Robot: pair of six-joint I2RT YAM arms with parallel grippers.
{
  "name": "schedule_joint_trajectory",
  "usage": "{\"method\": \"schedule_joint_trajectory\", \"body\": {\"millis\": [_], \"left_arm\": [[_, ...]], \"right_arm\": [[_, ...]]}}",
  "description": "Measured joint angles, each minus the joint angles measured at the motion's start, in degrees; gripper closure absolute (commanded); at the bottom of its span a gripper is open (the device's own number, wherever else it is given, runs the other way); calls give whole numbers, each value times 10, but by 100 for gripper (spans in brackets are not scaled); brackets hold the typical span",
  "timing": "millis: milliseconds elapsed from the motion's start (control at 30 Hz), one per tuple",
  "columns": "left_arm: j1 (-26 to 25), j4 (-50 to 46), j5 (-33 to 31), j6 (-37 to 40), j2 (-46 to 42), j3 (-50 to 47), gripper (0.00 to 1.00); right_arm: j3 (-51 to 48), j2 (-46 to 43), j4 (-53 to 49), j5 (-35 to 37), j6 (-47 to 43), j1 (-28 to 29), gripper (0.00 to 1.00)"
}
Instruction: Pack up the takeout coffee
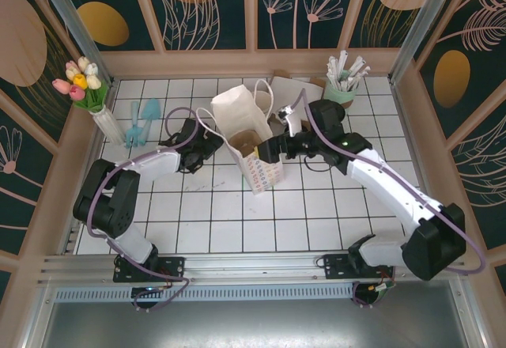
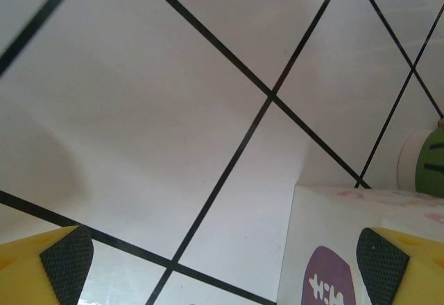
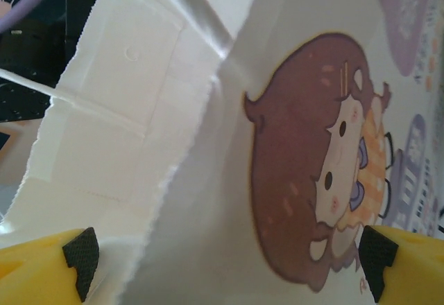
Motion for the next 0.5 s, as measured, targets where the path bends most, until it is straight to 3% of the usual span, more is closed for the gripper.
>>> {"method": "schedule_joint_trajectory", "body": {"millis": [333,500], "left_arm": [[18,-30,-30,5,-81,-1,1],[18,-40,-31,13,-101,0,1]], "right_arm": [[37,67,36,-29,5,20,1],[39,49,30,-15,5,7,1]]}}
